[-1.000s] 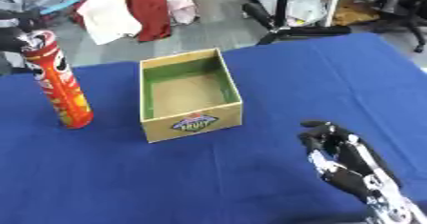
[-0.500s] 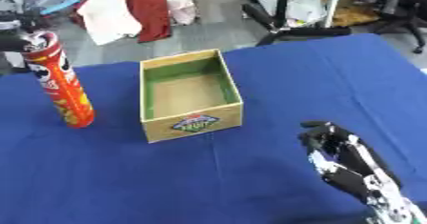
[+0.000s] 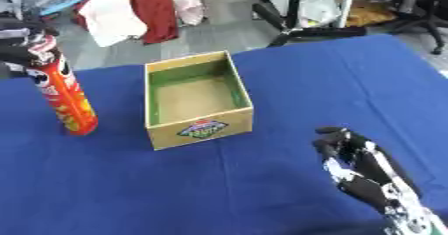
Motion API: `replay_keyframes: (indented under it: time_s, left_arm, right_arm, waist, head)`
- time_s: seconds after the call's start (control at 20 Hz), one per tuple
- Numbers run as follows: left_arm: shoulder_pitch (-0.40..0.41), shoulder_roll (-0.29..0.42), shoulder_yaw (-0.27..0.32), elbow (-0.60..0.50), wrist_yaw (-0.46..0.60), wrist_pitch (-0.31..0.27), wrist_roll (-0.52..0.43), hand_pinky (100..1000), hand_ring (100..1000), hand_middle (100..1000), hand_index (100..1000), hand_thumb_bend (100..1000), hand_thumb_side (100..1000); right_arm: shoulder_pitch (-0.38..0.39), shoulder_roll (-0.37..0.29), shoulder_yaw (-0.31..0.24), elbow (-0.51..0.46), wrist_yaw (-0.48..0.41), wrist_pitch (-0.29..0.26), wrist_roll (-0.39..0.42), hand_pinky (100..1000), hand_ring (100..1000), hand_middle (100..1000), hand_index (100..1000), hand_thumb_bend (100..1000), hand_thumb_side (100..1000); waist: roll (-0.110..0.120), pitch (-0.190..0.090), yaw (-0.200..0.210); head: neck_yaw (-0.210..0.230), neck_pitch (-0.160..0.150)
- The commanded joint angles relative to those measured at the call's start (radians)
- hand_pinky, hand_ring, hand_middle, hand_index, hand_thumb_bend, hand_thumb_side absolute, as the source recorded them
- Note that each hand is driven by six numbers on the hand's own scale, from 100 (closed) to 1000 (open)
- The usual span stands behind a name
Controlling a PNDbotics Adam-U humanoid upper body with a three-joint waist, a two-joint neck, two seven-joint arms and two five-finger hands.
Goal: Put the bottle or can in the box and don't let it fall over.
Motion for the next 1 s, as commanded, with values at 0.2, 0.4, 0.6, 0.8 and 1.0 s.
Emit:
replay_keyframes:
  time_s: [0.2,0.4,0.6,0.8,1.0]
  left_arm:
    - [-0.015,0.021,-0.002,-0.008,-0.007,-0.006,-0.024,667,825,981,1000,100,584]
    - [-0.017,0.022,-0.003,-0.010,0.001,-0.009,-0.037,591,775,943,1000,100,393]
    - [-0.019,0.022,-0.003,-0.010,0.007,-0.006,-0.052,499,689,869,1000,100,266]
    - [-0.020,0.022,-0.005,-0.010,0.015,-0.001,-0.061,407,588,785,1000,100,263]
    - [-0.022,0.019,-0.006,-0.009,0.021,0.002,-0.068,370,540,719,995,100,259]
  right_arm:
    - [-0.014,-0.002,-0.002,-0.009,0.000,-0.002,0.000,759,736,770,642,100,155]
    - [-0.013,-0.002,-0.002,-0.009,0.000,-0.002,0.001,759,736,770,642,100,154]
    - [-0.013,-0.002,-0.002,-0.009,0.000,-0.002,0.001,759,736,770,642,100,154]
    - [-0.013,-0.002,-0.002,-0.008,0.000,-0.002,0.001,759,736,770,642,100,154]
    - [-0.013,-0.002,-0.002,-0.009,0.001,-0.002,0.001,759,736,770,642,100,154]
  waist:
    - [-0.002,-0.007,0.001]
    - [-0.003,-0.009,0.003]
    - [-0.003,-0.010,0.003]
    - [-0.003,-0.011,0.003]
    - [-0.003,-0.011,0.002]
  head:
    - [-0.001,-0.009]
    - [-0.001,-0.009]
    - [-0.001,-0.009]
    - [-0.001,-0.008]
    - [-0.001,-0.008]
